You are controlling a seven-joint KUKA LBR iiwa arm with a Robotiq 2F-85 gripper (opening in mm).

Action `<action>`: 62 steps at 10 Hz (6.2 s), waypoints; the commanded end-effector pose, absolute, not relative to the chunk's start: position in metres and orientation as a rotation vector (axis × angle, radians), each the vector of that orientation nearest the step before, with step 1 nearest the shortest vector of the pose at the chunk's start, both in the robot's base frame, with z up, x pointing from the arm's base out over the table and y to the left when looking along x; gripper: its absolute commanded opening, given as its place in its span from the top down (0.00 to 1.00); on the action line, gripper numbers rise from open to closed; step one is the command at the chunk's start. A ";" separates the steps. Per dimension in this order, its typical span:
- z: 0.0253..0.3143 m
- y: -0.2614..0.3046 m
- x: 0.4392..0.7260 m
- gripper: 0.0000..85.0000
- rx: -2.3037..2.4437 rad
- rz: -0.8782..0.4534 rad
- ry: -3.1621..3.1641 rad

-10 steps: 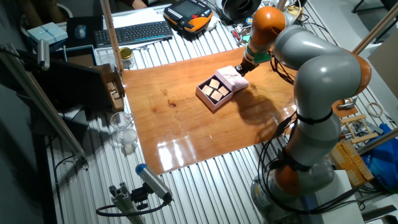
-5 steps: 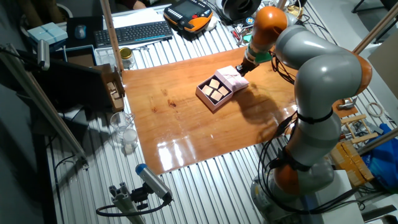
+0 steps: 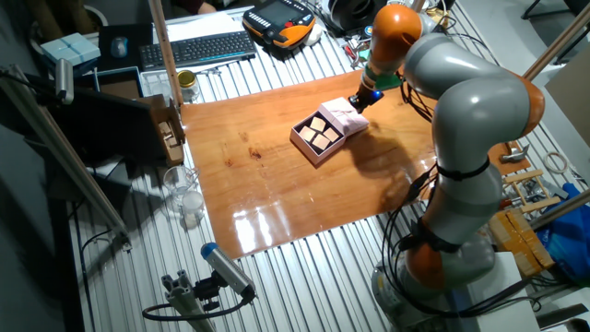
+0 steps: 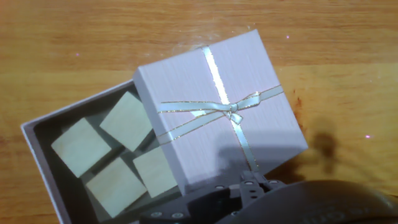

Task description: Slide the outer casing onto the gift box

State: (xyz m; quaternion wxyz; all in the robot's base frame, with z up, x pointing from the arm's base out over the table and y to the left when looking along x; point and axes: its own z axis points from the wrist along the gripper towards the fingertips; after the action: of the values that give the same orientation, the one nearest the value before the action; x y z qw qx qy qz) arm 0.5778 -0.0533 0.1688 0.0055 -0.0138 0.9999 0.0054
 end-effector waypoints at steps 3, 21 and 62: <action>0.169 -0.053 0.578 1.00 -0.351 -0.012 3.093; 0.137 -0.099 0.622 1.00 -0.395 0.126 3.072; 0.076 -0.138 0.660 1.00 -0.329 0.103 3.066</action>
State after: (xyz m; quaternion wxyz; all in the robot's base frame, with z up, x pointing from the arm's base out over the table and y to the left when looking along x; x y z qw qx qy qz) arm 0.6602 -0.1381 0.0752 0.0287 -0.1066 0.9933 0.0335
